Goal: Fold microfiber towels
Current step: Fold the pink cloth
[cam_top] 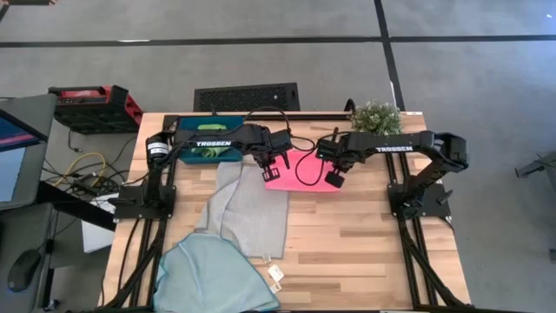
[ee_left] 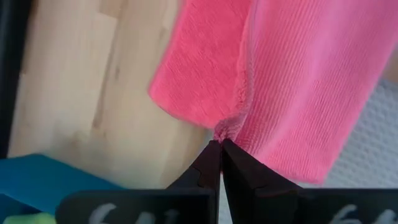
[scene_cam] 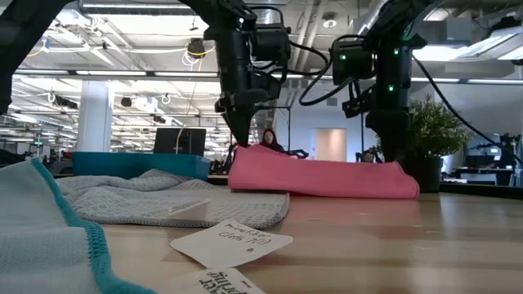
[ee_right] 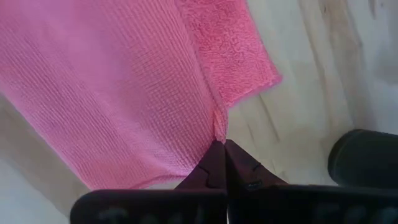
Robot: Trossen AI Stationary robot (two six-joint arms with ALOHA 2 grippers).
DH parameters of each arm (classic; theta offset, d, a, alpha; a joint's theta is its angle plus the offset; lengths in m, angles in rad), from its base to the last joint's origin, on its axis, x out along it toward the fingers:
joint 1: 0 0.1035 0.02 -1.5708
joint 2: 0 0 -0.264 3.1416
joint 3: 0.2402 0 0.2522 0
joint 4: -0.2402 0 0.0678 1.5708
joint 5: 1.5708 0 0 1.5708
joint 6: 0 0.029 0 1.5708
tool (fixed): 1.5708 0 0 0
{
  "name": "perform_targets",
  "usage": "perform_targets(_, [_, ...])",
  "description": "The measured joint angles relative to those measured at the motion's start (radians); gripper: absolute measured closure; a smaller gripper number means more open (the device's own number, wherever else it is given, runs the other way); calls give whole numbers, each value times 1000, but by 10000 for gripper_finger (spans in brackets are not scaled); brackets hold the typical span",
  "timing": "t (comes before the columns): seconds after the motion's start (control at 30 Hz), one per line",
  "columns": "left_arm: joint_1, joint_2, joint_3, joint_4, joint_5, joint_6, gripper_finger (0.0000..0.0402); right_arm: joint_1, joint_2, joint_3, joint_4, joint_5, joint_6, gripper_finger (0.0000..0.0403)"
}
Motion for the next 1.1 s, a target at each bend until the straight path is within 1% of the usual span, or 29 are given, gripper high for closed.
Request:
perform_targets(0.1, [9, 0, 0, 16, -24, -5, 392, -12, 11, 0, -2, -5, -2, 392])
perform_targets(0.2, [17, 0, 0, 25, -26, 4, 375, -22, 10, 0, -3, -6, -8, 380])
perform_targets(0.43, [23, 0, 0, 67, -26, 13, 314, -22, 10, 0, 14, -4, -8, 340])
perform_targets(0.5, [23, 0, 0, 77, -27, 14, 295, -22, 10, 0, 36, 7, -9, 325])
perform_targets(0.6, [23, 0, 0, 86, -53, 13, 271, -20, 10, 0, 59, 60, -9, 294])
perform_targets(0.7, [23, 0, 0, 89, -64, 13, 254, -19, 10, 0, 54, 110, -10, 256])
perform_targets(0.77, [23, 0, 0, 88, -64, -3, 248, -19, 10, 8, 21, 107, -15, 233])
perform_targets(0.87, [21, -3, 5, 68, -47, -50, 246, -24, -3, 44, -56, 85, -32, 207])
perform_targets(0.93, [17, -7, 29, 32, -12, -71, 247, -21, -16, 69, -101, 37, -57, 197])
perform_targets(1.0, [11, -19, 63, -11, 18, -84, 248, -8, -49, 85, -145, -51, -108, 192])
perform_targets(1.1, [-7, -50, 95, -55, 10, -85, 248, 33, -113, 78, -142, -199, -214, 188])
